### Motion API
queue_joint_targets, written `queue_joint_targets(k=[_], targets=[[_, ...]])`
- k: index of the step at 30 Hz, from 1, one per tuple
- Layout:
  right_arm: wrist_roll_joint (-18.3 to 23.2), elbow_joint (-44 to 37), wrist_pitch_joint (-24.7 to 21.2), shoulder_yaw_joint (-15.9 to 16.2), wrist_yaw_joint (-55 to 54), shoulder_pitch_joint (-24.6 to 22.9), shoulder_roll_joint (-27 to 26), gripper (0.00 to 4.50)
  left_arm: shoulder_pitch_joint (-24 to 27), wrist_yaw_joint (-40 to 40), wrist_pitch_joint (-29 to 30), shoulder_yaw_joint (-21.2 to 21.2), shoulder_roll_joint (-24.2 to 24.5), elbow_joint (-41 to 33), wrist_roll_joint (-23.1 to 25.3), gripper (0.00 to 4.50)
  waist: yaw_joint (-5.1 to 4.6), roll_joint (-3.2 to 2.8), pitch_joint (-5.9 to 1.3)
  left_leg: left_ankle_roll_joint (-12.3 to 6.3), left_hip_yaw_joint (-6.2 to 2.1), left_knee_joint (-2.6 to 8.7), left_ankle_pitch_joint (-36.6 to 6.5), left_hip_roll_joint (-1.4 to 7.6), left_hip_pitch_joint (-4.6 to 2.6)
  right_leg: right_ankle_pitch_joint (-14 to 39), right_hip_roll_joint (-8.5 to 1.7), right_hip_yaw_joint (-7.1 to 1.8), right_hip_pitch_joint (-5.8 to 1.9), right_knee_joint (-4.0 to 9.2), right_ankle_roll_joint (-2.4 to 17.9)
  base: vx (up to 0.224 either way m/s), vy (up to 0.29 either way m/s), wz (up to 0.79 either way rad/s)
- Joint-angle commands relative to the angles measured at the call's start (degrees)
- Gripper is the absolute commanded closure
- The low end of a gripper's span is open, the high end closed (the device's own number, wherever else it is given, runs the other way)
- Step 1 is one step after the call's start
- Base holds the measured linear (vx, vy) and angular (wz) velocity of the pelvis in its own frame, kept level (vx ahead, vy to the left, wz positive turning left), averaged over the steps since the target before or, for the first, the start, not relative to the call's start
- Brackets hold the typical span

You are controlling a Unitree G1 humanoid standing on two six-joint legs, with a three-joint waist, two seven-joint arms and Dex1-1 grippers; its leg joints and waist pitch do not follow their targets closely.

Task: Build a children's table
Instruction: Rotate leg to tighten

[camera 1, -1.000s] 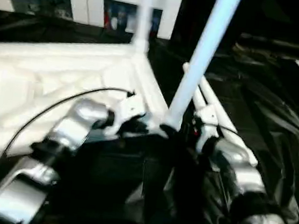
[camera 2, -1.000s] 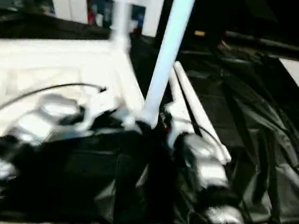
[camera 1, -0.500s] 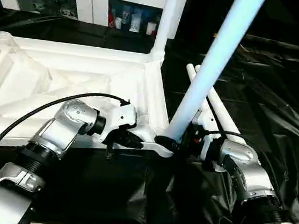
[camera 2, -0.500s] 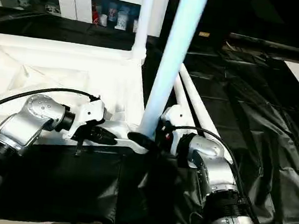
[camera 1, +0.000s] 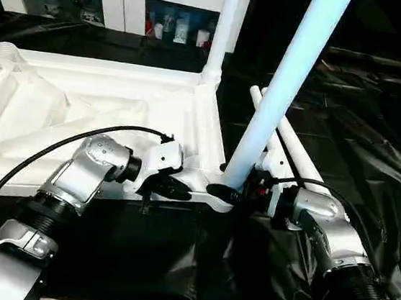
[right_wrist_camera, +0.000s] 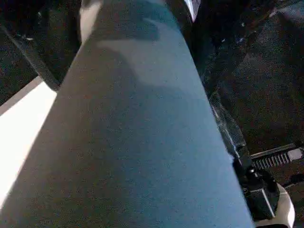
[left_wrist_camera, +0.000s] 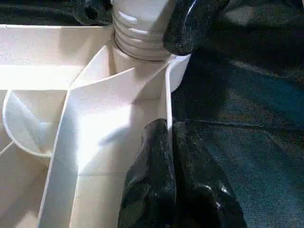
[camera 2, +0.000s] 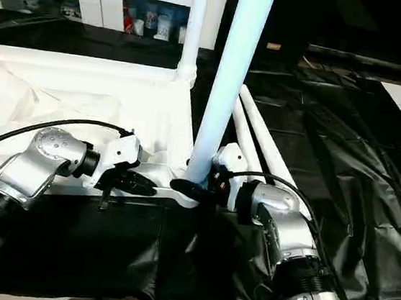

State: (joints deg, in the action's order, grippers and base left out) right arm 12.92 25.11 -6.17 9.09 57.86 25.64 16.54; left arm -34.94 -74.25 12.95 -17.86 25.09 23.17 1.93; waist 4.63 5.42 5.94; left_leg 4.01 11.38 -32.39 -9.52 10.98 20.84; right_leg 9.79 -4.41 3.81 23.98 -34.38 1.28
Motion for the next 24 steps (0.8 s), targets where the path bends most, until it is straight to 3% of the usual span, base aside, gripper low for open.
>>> queue_joint_targets(k=[1,3,5,6,7,8,9,11,12,15,21,24], targets=[[-1.02,1.13,-1.4,-0.9,-1.38,-1.21,1.2,1.89,1.57,-1.84,0.44,-1.18,-1.01,-0.84,-2.55,4.5,-0.04,-0.05,-3.95,-4.0,-0.98,3.28,-8.65,2.56,-0.71,12.21,-4.19,-3.09,-3.01,3.5,11.99,0.0,0.0,0.0],[-1.59,2.95,-1.86,-1.74,-5.11,-0.94,0.05,1.89,1.17,0.26,0.79,-0.73,-1.94,0.12,-2.11,4.5,-0.07,0.09,-3.95,-3.89,-0.98,3.28,-8.52,2.54,-0.63,12.26,-4.16,-3.1,-3.04,3.46,11.83,0.0,0.0,0.0],[-3.75,8.81,-1.35,-3.77,-16.8,0.68,-3.56,1.89,-1.44,9.17,1.96,0.62,-5.8,4.67,0.19,4.5,-0.24,0.14,-3.72,-3.41,-0.9,3.37,-9.11,2.49,-0.68,13.9,-4.15,-3.12,-2.74,3.72,11.56,0.0,0.0,0.0],[-4.05,9.5,-1.26,-3.98,-18.26,0.91,-4.02,1.89,-1.8,10.37,2.08,0.77,-6.3,5.28,0.53,4.5,-0.57,0.15,-3.45,-1.17,-1.29,3.66,-12.73,2.42,-0.92,21.35,-4.37,-2.94,-2.64,4.43,10.22,0.0,0.0,0.0],[-5.3,12.76,-1.16,-5.04,-25.81,2.33,-6.46,1.89,-3.95,16.61,3.22,1.55,-8.92,8.6,2.13,4.5,-0.6,0.23,-3.59,-0.68,-1.35,3.61,-13.14,2.4,-0.82,22.74,-4.46,-2.93,-2.81,4.51,9.65,0.0,0.0,0.0],[-5.56,13.63,-1.28,-5.36,-28.01,2.8,-7.19,1.89,-4.61,18.36,3.7,1.79,-9.67,9.56,2.5,4.5,-0.62,-0.13,-3.58,-0.3,-1.33,3.62,-13.42,2.41,-0.98,23.35,-4.49,-3.02,-2.58,4.64,9.25,0.0,0.0,0.0],[-5.88,15.82,-1.97,-6.32,-33.63,4.2,-9.15,1.89,-6.34,22.63,5.11,2.51,-11.64,11.86,3.16,4.5,-1.08,0.11,-3.32,0.4,-1.5,3.65,-16.42,2.15,-1.29,28.37,-4.47,-2.9,-2.23,5.36,7.98,0.0,0.0,0.0],[-5.55,18.15,-2.73,-7.49,-38.53,5.81,-11.13,1.89,-7.91,26.06,6.25,3.15,-13.59,13.73,3.43,4.5,-1.31,0.08,-3.39,0.35,-1.62,3.63,-16.91,2.19,-1.31,30.32,-4.59,-2.91,-2.07,5.69,6.59,0.0,0.0,0.0],[-4.59,20.25,-2.97,-8.57,-41.42,7.62,-12.78,1.89,-9.08,28.33,6.65,3.34,-15.04,15.16,3.7,4.5,-1.27,-0.16,-3.39,0.35,-1.73,3.67,-17.03,2.19,-1.3,30.15,-4.57,-2.87,-2.12,5.64,6.36,0.0,0.0,0.0],[-3.27,24.76,-2.34,-10.57,-46.55,11.8,-16.05,1.89,-11.43,32.29,6.78,3.38,-17.54,18.52,4.63,4.5,-1.49,-0.14,-3.56,-0.33,-1.6,3.74,-16.71,2.14,-1.13,27.01,-4.34,-2.88,-2.0,5.57,6.22,0.0,0.0,0.0],[-5.93,28.07,0.36,-9.17,-47.44,15.06,-17.75,1.89,-12.89,33.25,5.36,2.88,-18.21,21.31,5.68,4.5,-1.23,-0.03,-3.82,-1.62,-1.33,3.61,-13.94,2.1,-0.78,19.26,-4.26,-2.96,-2.5,4.74,8.16,0.0,0.0,0.0],[-3.84,26.75,0.96,-9.95,-42.38,14.47,-17.95,1.19,-12.35,31.3,4.7,2.18,-17.19,20.62,5.65,4.5,-1.14,0.21,-3.87,-2.5,-1.19,3.52,-12.69,2.11,-0.66,17.17,-4.21,-2.97,-2.73,4.45,8.78,0.0,0.0,0.0]])
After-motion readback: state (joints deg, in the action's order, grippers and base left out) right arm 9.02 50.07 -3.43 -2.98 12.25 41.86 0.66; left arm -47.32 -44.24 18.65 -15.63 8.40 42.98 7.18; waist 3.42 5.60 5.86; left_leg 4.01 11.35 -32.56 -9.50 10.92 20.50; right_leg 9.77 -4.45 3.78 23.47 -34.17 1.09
